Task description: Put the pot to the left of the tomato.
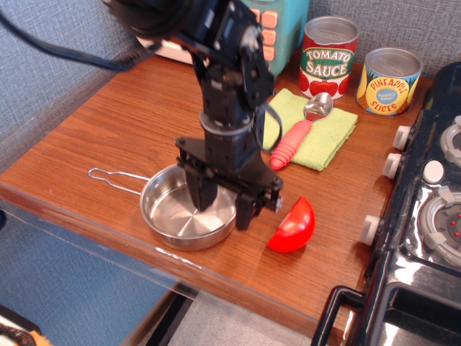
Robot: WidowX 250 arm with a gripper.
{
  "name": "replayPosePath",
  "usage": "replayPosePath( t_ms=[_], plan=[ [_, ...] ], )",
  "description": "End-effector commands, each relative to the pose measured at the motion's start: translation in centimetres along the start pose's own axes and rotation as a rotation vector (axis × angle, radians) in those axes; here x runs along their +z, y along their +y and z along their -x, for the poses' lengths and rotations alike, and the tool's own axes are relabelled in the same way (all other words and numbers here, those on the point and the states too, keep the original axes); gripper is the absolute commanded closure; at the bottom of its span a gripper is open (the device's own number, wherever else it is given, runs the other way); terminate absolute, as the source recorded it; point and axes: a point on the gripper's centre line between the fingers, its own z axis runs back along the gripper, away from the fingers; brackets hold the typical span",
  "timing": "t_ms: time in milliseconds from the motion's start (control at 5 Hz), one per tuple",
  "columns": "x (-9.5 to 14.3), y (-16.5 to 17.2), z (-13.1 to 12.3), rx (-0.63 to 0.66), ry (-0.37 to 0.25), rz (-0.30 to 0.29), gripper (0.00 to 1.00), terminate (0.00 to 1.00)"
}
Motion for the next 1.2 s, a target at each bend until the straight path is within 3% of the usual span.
replayPosePath(
  t_ms=[0, 200, 400, 800, 1000],
  plan=[
    [5.3, 2.8, -0.2, 0.108, -0.097, -0.028, 0.00, 0.00],
    [5.6, 5.0, -2.1, 0.149, -0.097, -0.013, 0.00, 0.00],
    [4.9, 6.5, -3.1, 0.172, -0.056, 0.018, 0.00, 0.00],
    [4.3, 6.6, -3.2, 0.143, -0.030, 0.017, 0.00, 0.00],
    [4.3, 6.6, -3.2, 0.143, -0.030, 0.017, 0.00, 1.00]
  ],
)
